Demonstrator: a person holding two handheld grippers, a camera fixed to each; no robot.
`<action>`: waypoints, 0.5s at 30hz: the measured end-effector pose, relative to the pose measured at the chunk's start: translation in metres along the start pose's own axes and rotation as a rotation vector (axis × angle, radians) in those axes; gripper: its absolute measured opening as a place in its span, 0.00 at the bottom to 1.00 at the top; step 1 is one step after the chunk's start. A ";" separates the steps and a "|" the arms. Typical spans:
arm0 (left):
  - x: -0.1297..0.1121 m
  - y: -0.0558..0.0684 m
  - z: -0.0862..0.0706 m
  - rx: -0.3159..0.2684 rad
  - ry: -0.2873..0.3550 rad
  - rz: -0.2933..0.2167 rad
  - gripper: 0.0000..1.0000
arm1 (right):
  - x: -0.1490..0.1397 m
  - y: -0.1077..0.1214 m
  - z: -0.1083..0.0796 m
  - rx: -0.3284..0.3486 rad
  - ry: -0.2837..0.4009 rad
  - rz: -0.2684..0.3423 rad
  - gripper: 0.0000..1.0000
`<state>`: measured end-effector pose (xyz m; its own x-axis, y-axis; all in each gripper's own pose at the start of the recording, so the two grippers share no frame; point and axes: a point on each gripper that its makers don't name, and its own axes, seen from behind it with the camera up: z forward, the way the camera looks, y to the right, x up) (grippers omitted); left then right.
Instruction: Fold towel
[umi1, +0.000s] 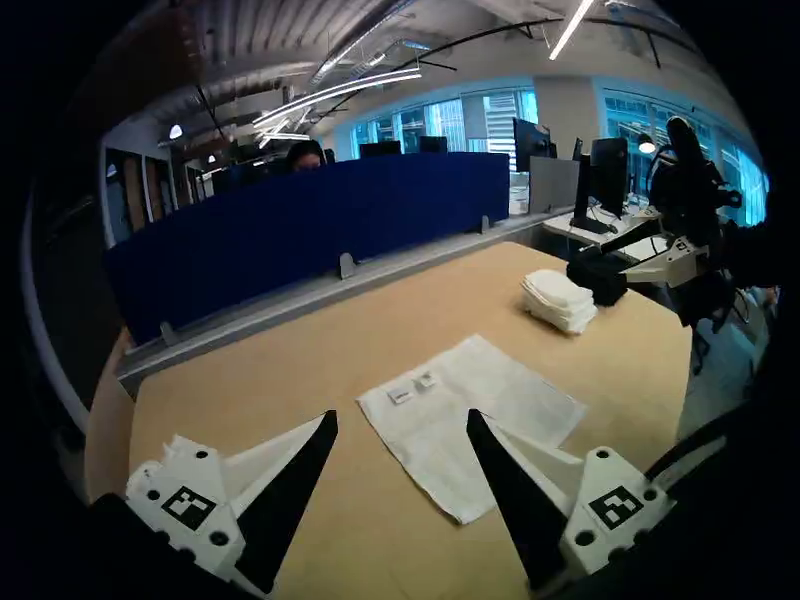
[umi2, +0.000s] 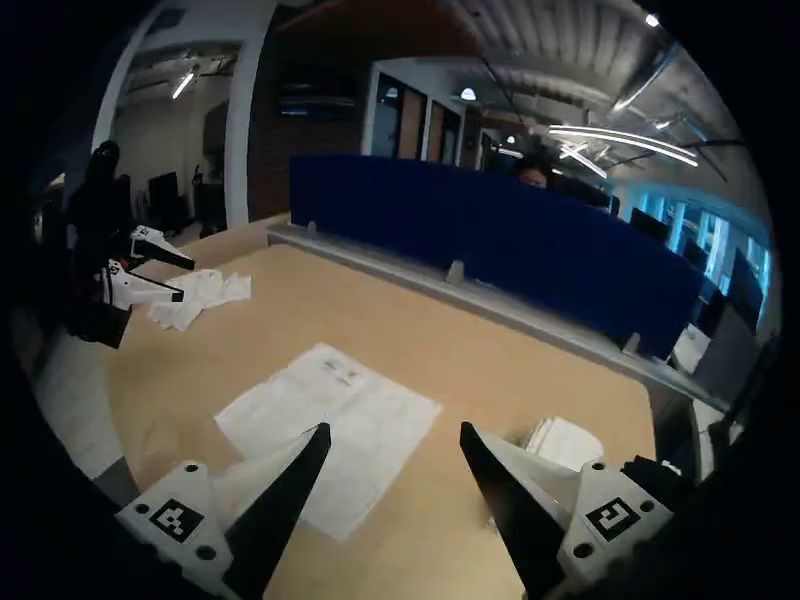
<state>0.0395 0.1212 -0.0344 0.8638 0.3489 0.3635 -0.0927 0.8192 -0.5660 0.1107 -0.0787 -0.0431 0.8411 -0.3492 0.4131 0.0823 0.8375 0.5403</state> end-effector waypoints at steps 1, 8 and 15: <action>-0.009 0.003 0.003 -0.010 -0.016 -0.001 0.96 | -0.009 -0.003 0.004 0.008 -0.018 0.001 1.00; -0.072 0.028 0.014 -0.085 -0.142 -0.014 0.96 | -0.066 -0.023 0.020 0.063 -0.133 -0.002 1.00; -0.121 0.045 0.021 -0.126 -0.236 0.011 0.96 | -0.103 -0.035 0.030 0.087 -0.194 -0.021 1.00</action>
<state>-0.0797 0.1258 -0.0880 0.7226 0.4659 0.5107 -0.0260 0.7565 -0.6534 0.0047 -0.0843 -0.0826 0.7200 -0.4474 0.5304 0.0448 0.7928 0.6079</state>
